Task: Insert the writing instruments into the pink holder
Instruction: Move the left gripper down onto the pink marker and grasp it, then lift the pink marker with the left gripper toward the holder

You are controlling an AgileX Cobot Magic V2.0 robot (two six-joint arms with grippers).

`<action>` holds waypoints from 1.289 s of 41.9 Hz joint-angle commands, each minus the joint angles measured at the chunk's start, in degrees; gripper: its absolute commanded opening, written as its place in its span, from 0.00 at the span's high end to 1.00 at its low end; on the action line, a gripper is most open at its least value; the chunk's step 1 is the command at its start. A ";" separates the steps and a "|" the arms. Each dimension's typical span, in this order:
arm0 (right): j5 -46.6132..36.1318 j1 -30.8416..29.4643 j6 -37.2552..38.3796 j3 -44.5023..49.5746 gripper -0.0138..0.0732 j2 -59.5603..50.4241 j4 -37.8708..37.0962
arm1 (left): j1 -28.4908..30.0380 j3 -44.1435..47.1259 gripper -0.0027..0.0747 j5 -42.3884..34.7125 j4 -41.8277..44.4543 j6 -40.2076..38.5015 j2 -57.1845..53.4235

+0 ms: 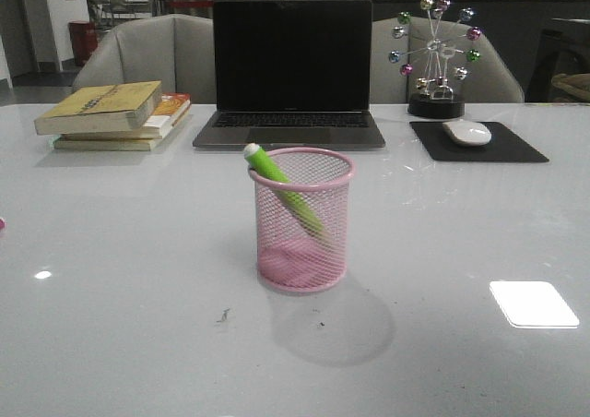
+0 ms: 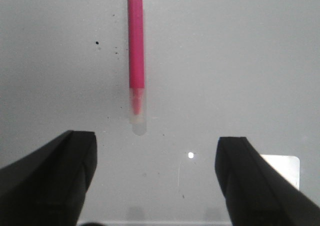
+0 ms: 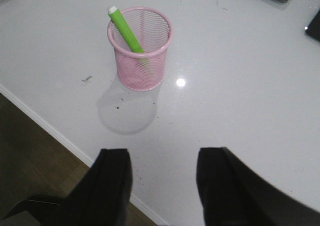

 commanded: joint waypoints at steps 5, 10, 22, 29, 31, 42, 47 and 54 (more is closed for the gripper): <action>-3.66 -0.04 -0.18 -1.68 0.35 -0.29 -0.03 | 3.33 -6.90 0.25 -3.82 -3.58 3.14 9.89; -3.66 -0.04 -0.18 -1.68 0.35 -0.29 -0.03 | 3.84 -9.44 0.25 -5.17 -3.58 3.14 15.11; -3.66 -0.04 -0.18 -1.68 0.35 -0.29 -0.03 | 3.84 -16.93 0.30 -5.30 -3.26 3.28 24.95; -3.66 -0.04 -0.18 -1.68 0.35 -0.29 -0.03 | 3.84 -19.81 0.39 -4.79 -3.26 3.28 28.48; -3.66 -0.04 -0.18 -1.68 0.35 -0.29 -0.03 | 3.84 -20.56 0.41 -5.03 -3.12 3.28 29.19; -3.66 -0.04 -0.18 -1.68 0.35 -0.29 -0.03 | 3.84 -22.23 0.41 -6.77 -1.81 3.28 31.32; -3.66 -0.04 -0.18 -1.68 0.35 -0.29 -0.03 | 3.84 -23.15 0.41 -6.48 -1.57 3.28 32.31; -3.66 -0.04 -0.18 -1.68 0.35 -0.29 -0.03 | 3.84 -25.45 0.41 -3.89 -1.57 3.28 34.62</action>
